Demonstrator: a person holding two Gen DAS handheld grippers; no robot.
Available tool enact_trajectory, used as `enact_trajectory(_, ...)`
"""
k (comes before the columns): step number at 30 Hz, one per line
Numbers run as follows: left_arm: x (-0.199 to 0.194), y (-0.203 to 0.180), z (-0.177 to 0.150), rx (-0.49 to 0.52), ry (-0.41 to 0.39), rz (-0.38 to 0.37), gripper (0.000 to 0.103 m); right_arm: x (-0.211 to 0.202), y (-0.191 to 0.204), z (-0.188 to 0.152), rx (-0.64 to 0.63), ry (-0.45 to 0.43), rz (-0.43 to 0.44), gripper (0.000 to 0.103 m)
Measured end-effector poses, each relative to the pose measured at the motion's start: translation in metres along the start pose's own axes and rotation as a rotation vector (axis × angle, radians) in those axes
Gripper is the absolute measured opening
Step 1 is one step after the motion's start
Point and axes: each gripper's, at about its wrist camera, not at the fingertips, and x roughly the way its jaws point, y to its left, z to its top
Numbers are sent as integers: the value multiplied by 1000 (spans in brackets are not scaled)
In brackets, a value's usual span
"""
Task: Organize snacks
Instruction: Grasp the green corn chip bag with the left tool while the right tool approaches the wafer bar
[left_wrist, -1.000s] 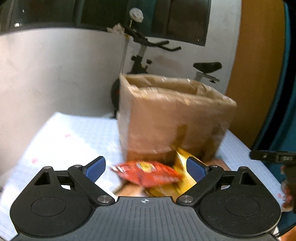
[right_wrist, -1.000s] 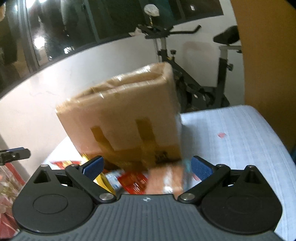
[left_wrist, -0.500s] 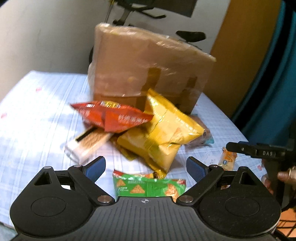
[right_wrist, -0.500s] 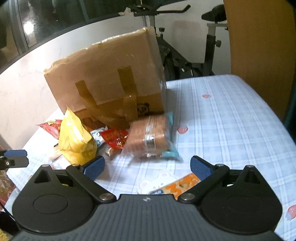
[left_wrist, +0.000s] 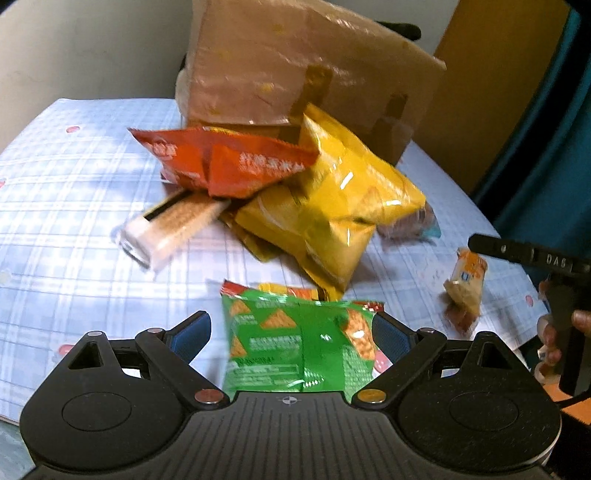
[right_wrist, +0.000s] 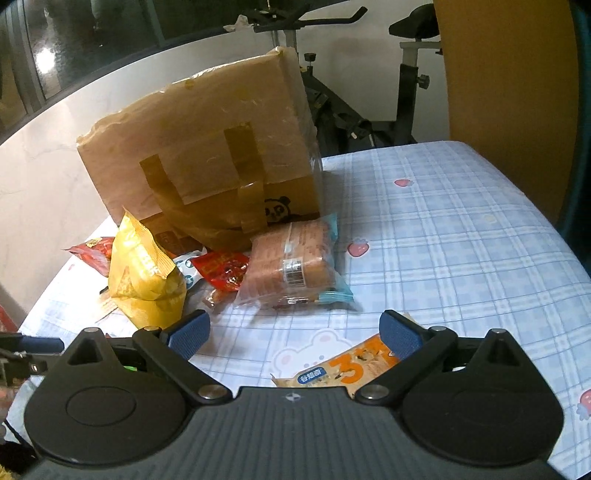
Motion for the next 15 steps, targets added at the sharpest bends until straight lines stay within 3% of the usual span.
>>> enact_trajectory(9,14,0,-6,-1,62,15,95,-3,-4,0,12,-9,-32,100)
enact_trajectory(15,15,1,-11,-18,52,-15,83,-6,-13,-1,45,5,-77,100)
